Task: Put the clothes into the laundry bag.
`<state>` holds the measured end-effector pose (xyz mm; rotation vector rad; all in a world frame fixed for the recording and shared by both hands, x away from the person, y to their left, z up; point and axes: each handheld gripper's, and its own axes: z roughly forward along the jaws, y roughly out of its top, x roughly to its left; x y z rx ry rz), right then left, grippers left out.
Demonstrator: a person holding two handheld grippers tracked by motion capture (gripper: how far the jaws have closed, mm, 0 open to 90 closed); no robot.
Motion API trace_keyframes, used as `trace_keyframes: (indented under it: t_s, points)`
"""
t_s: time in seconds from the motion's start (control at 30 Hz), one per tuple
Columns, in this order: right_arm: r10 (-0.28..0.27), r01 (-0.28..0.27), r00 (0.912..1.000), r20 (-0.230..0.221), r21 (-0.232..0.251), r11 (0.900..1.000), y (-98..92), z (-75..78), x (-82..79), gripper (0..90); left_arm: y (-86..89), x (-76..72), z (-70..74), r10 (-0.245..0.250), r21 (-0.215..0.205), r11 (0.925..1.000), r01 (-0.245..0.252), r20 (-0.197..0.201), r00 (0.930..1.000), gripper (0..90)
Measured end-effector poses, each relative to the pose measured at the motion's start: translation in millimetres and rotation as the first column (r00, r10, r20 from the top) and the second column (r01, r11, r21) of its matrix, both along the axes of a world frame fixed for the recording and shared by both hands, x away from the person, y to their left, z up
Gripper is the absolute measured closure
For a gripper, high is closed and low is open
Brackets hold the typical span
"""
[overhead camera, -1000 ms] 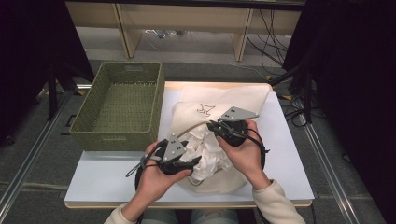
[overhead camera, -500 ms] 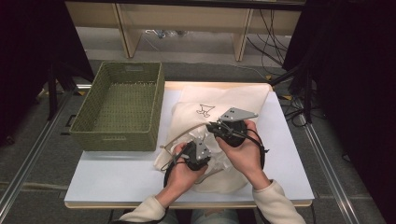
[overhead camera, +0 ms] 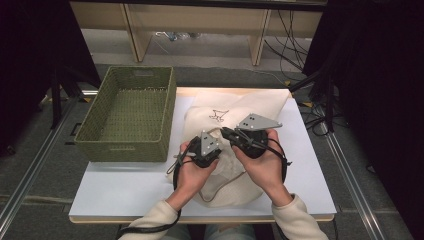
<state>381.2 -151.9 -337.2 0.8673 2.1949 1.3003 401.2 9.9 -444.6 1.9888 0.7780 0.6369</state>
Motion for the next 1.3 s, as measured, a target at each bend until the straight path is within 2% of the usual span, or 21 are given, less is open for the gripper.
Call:
trace_keyframes:
  t_s: [0.03,0.07,0.1,0.2,0.23,0.27,0.37,0.43,0.47,0.5,0.53,0.57,0.67,0.77,0.8,0.97,1.03,1.1,1.13,1.17,1.3]
  points:
    - [-0.019,0.019,0.9993,-0.031,0.003,1.000,-0.6,-2.3,0.4,88.2,-3.5,-1.4,-4.2,0.014,-0.042,0.9990,-0.014,-0.006,0.9999,65.7]
    - [-0.029,0.029,0.9990,-0.035,0.004,1.000,-0.9,-4.1,1.8,88.3,-1.6,-3.1,-4.3,-0.022,0.000,0.9998,0.022,-0.002,0.9998,61.8]
    - [-0.023,0.022,0.9995,-0.024,-0.007,1.000,-2.2,-5.9,4.8,88.4,-1.1,-6.5,-4.0,-0.049,0.007,0.9988,0.049,-0.007,0.9988,57.6]
    - [-0.024,0.024,0.9994,-0.026,-0.003,1.000,-4.3,-8.2,8.0,88.6,6.0,-18.2,3.7,-0.068,-0.039,0.9969,0.068,-0.012,0.9976,43.2]
    - [-0.034,0.034,0.9991,-0.026,-0.008,0.999,-5.6,-7.3,7.7,88.6,11.2,-23.2,8.6,-0.070,-0.028,0.9972,0.070,-0.004,0.9976,38.8]
    - [-0.032,0.032,0.9995,-0.009,-0.008,0.999,-6.2,-7.2,8.6,88.6,16.4,-29.2,13.3,-0.071,-0.039,0.9967,0.071,-0.003,0.9974,36.2]
    - [-0.048,0.049,0.9987,-0.014,0.002,0.999,-6.9,-5.6,7.4,88.6,33.7,-47.8,26.0,-0.090,-0.064,0.9938,0.091,0.012,0.9958,31.7]
    - [-0.043,0.043,0.9990,-0.010,-0.008,0.999,-7.5,-4.3,7.2,88.6,45.4,-56.8,30.2,-0.073,-0.061,0.9953,0.075,0.027,0.9969,30.8]
    - [-0.040,0.040,0.9992,0.001,-0.007,0.999,-6.6,-4.2,7.2,88.6,49.4,-58.4,30.8,-0.071,-0.061,0.9955,0.073,0.028,0.9971,30.1]
    - [-0.057,0.057,0.9980,-0.026,0.012,0.998,-4.5,-4.5,4.6,88.6,54.2,-59.8,30.7,-0.065,-0.063,0.9958,0.066,0.016,0.9977,29.6]
    - [-0.047,0.047,0.9989,-0.002,-0.014,0.999,-5.3,-3.3,5.1,88.6,57.9,-59.6,29.2,-0.059,-0.070,0.9958,0.060,0.011,0.9982,29.1]
    - [-0.047,0.047,0.9989,0.002,-0.009,0.999,-4.1,-3.5,4.9,88.5,61.2,-57.7,26.1,-0.050,-0.062,0.9968,0.050,0.010,0.9987,29.0]
    - [-0.036,0.036,0.9993,0.012,-0.014,0.999,-2.8,-3.1,4.3,88.5,59.9,-50.1,14.4,-0.048,-0.047,0.9979,0.045,-0.049,0.9977,28.2]
    - [-0.036,0.036,0.9994,0.004,-0.013,0.999,-2.9,-3.5,4.6,88.5,51.3,-41.4,3.9,-0.064,-0.001,0.9980,0.064,-0.066,0.9958,31.1]
    - [-0.032,0.032,0.9995,0.005,-0.009,0.999,-3.1,-4.1,5.2,88.5,47.4,-39.2,0.8,-0.065,-0.006,0.9979,0.065,-0.071,0.9954,33.6]
    - [-0.028,0.029,0.9995,0.011,-0.017,0.999,-5.6,-3.9,6.4,88.5,36.8,-32.8,-4.6,-0.057,0.020,0.9981,0.059,-0.073,0.9957,41.3]
    - [-0.029,0.029,0.9995,-0.010,-0.013,0.999,-4.5,-4.3,5.2,88.4,35.0,-28.6,-6.6,-0.059,0.042,0.9971,0.063,-0.084,0.9947,43.1]
    - [-0.032,0.032,0.9995,-0.004,-0.015,0.999,-3.4,-5.0,5.1,88.4,32.4,-26.7,-9.0,-0.046,0.033,0.9982,0.049,-0.087,0.9951,45.3]
    - [-0.032,0.032,0.9995,-0.007,-0.015,0.999,-2.9,-4.9,4.7,88.5,31.5,-26.1,-10.2,-0.042,0.038,0.9982,0.047,-0.110,0.9930,45.9]
    - [-0.033,0.033,0.9994,-0.008,-0.016,0.999,-2.6,-5.0,4.7,88.5,31.5,-22.3,-11.2,-0.055,0.061,0.9963,0.060,-0.083,0.9950,46.8]
    - [-0.029,0.029,0.9994,-0.020,-0.024,0.999,-2.4,-6.4,5.8,88.4,27.8,-16.7,-18.4,-0.037,0.060,0.9973,0.043,-0.089,0.9953,52.8]
